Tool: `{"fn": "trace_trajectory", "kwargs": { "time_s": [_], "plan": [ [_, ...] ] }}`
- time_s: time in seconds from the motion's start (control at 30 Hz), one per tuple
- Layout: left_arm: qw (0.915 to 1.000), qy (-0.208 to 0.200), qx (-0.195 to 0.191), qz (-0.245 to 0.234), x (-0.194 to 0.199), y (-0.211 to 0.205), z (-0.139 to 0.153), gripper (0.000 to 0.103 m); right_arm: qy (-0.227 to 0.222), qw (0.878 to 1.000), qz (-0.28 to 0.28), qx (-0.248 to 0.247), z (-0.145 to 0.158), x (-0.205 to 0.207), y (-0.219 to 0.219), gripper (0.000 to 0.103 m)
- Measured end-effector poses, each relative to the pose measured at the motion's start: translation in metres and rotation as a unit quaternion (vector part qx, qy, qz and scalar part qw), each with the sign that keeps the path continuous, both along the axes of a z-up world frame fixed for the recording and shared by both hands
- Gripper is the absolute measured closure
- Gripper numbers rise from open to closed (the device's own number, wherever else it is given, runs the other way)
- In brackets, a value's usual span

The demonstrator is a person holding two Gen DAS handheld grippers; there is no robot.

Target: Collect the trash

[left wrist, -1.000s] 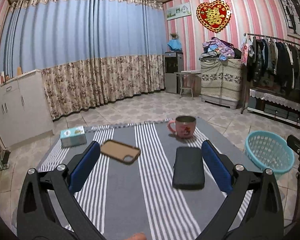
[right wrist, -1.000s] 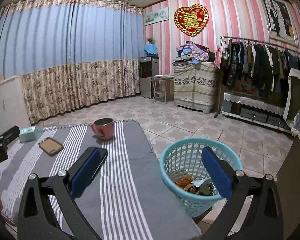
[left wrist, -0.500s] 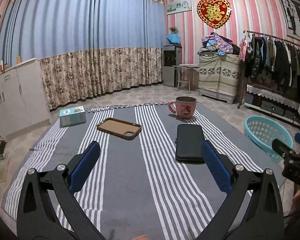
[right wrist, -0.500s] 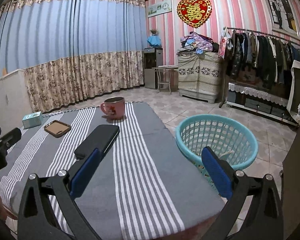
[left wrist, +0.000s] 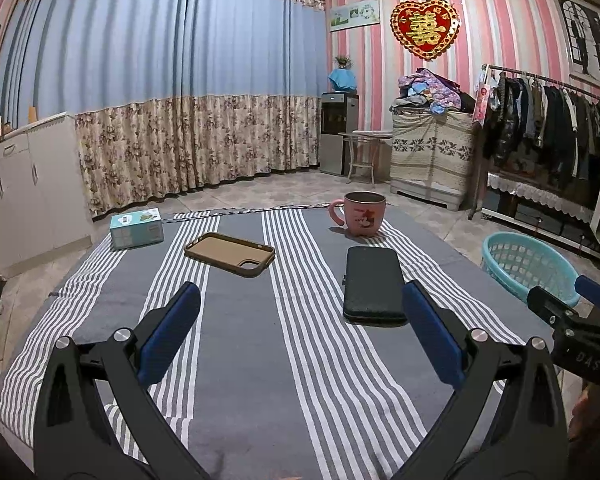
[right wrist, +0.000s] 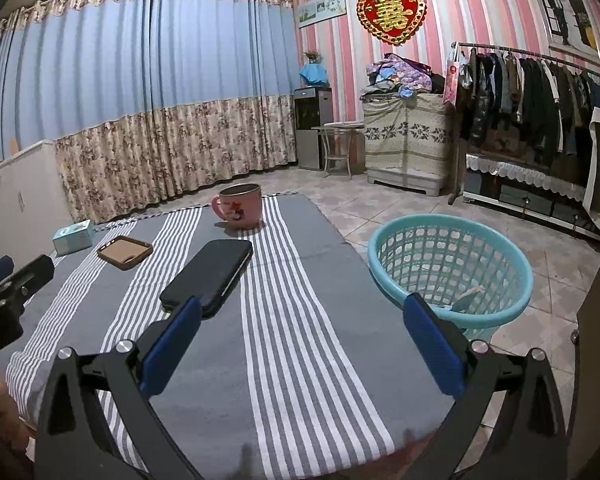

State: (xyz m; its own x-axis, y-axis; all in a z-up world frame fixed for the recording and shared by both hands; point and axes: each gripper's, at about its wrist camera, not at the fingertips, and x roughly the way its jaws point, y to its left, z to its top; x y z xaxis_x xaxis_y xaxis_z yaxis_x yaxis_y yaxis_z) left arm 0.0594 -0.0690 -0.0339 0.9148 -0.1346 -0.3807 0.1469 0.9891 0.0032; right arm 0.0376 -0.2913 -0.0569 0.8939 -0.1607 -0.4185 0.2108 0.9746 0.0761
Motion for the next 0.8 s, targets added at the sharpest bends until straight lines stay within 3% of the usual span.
{"fn": "trace_trajectory", "kwargs": {
  "time_s": [0.8],
  "plan": [
    [0.9997, -0.025, 0.003, -0.007, -0.008, 0.003, 0.010, 0.005, -0.018, 1.000, 0.018, -0.017, 0.014, -0.008, 0.014, 0.004]
  ]
}}
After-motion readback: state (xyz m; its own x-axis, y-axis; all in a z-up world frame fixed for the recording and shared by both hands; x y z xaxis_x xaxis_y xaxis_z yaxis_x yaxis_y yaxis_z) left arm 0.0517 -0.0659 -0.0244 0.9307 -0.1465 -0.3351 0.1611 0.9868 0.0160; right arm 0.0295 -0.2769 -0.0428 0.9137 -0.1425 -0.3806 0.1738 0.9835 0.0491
